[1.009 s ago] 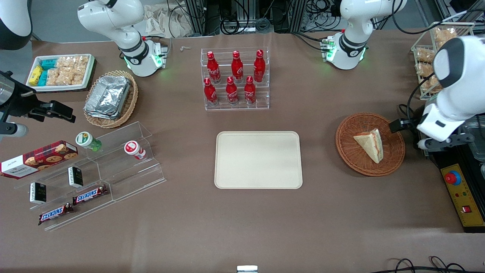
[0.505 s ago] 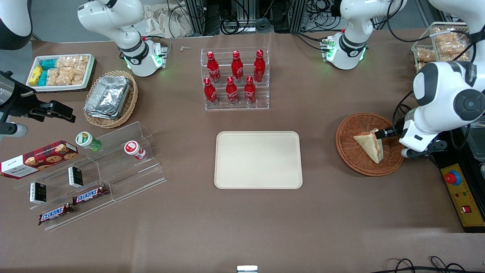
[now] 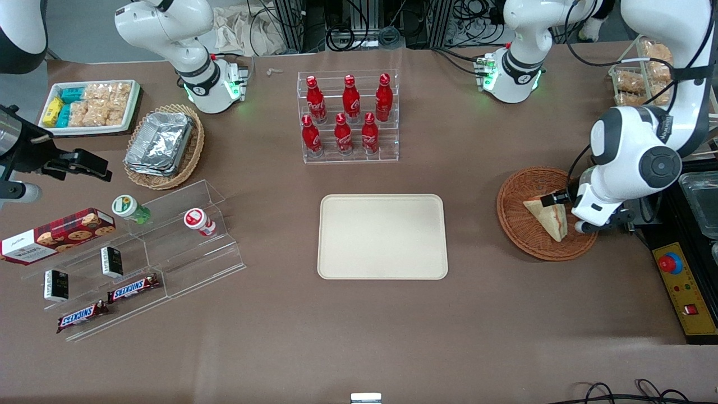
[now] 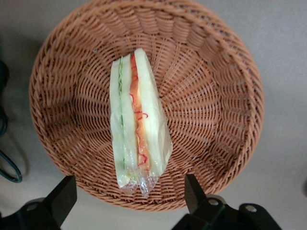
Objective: Place sandwich from basket to tray
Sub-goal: 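Lower the open left gripper over the wrapped sandwich in the basket, then close the left gripper on the sandwich's wrapped edge, then lift the sandwich and carry it over the cream tray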
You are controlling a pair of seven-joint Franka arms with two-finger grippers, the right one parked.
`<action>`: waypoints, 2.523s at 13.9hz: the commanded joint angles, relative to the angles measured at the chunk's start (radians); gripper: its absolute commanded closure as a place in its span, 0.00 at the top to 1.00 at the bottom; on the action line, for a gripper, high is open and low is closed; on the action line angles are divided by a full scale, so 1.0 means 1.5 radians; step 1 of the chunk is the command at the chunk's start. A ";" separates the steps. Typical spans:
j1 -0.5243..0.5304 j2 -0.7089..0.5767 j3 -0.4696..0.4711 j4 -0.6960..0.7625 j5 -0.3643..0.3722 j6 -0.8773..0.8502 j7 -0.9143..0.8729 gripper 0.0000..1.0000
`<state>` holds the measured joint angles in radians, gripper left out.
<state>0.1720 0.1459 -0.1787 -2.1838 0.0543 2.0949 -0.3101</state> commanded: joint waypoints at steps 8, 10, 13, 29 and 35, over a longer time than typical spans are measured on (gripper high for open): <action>0.006 0.050 -0.003 -0.012 0.012 0.061 -0.076 0.73; 0.007 0.055 -0.003 -0.011 0.012 0.062 -0.101 0.49; 0.007 0.056 -0.003 -0.009 0.013 0.062 -0.118 0.19; -0.103 0.117 -0.012 0.463 0.006 -0.322 -0.165 0.00; -0.186 0.129 -0.017 0.487 -0.011 -0.313 -0.162 0.00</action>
<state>-0.0708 0.3113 -0.2056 -1.4946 0.0513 1.6444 -0.5414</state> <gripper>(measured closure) 0.859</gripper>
